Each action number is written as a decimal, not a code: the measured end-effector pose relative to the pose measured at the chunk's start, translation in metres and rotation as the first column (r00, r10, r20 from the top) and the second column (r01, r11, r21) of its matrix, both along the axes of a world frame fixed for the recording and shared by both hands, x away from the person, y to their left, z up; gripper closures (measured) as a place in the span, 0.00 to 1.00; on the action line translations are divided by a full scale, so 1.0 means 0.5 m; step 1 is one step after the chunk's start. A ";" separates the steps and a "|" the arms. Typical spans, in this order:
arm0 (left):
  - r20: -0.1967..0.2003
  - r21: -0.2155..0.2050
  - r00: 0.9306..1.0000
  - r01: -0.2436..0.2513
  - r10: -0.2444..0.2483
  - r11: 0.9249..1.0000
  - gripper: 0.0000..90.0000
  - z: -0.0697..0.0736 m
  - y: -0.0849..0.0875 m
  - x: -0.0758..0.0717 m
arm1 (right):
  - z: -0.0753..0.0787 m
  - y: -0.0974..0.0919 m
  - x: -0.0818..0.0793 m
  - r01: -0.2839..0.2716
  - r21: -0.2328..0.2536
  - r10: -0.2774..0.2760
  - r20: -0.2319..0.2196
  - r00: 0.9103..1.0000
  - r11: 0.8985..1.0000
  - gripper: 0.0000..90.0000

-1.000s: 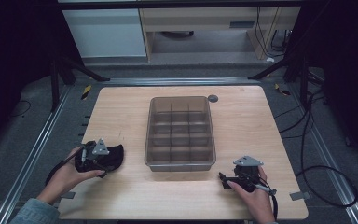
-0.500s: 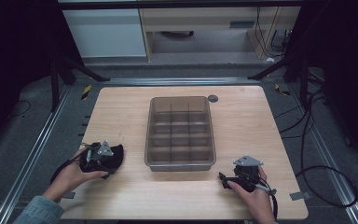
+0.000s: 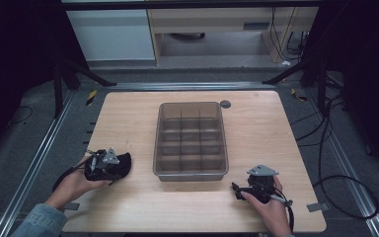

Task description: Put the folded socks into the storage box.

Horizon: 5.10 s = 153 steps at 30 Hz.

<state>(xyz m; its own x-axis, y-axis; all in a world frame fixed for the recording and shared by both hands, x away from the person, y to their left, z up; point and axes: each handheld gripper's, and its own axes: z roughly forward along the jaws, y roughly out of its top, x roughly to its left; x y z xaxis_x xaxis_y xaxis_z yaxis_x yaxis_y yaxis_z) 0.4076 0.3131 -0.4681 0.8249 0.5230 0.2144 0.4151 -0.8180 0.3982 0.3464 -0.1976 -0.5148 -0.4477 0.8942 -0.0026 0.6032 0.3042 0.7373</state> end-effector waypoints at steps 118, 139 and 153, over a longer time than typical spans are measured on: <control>-0.063 -0.021 0.939 0.338 -0.339 0.941 0.77 0.245 -0.300 0.038 | 0.000 0.000 0.000 -0.015 -0.002 0.015 0.004 1.000 1.000 0.09; -0.207 0.017 0.913 0.364 -0.353 0.931 0.76 0.176 -0.359 0.048 | 0.000 0.000 0.001 -0.018 -0.001 0.018 0.004 1.000 1.000 0.09; -0.251 -0.028 0.904 0.351 -0.346 0.936 0.69 0.161 -0.363 0.059 | 0.000 0.000 0.001 -0.018 0.000 0.018 0.005 1.000 1.000 0.09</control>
